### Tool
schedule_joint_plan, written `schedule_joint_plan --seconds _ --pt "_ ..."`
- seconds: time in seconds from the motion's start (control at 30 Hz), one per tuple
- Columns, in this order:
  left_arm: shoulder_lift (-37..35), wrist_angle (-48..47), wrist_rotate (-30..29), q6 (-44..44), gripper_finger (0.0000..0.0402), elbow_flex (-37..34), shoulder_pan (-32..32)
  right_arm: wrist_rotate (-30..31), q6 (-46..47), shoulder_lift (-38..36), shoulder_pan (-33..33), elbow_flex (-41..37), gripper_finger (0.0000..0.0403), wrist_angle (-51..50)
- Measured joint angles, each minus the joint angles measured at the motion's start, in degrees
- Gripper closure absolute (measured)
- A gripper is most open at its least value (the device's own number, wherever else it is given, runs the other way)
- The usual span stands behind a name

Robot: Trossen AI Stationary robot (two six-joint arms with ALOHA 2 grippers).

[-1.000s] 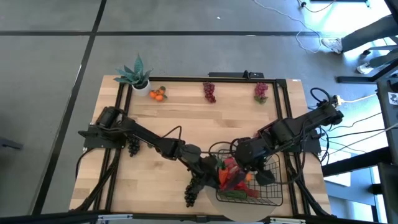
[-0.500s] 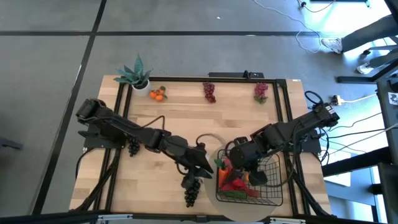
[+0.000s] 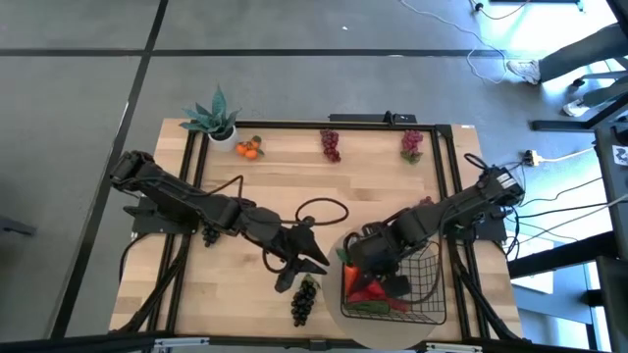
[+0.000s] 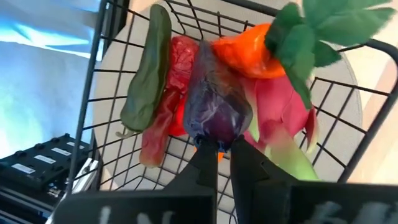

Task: Build produce basket
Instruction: Put the eggplant into the black wire basket

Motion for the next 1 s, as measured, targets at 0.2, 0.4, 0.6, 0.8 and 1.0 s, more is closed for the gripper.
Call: schedule_joint_plan --seconds 0.2,0.4,0.6,0.8,1.0 --pt "-0.37 -0.37 -0.02 0.26 0.0308 0.00 -0.07 -0.01 0.00 1.90 0.00 0.02 0.0395 0.58" --pt "-0.35 -0.44 0.00 0.28 0.0308 0.00 -0.07 -0.73 0.02 2.54 0.02 0.04 0.0389 1.11" --pt "-0.31 -0.60 0.00 0.28 0.0308 0.00 -0.07 -0.68 -0.87 2.64 0.02 0.04 0.0367 1.51" --pt "-0.28 -0.62 0.03 0.22 0.0308 0.00 -0.07 -0.42 -0.98 2.64 0.00 0.04 0.0329 1.52" --pt "-0.28 -0.79 0.03 0.26 0.0308 0.00 -0.07 -0.44 -0.95 2.64 -0.02 0.04 0.0308 1.11"
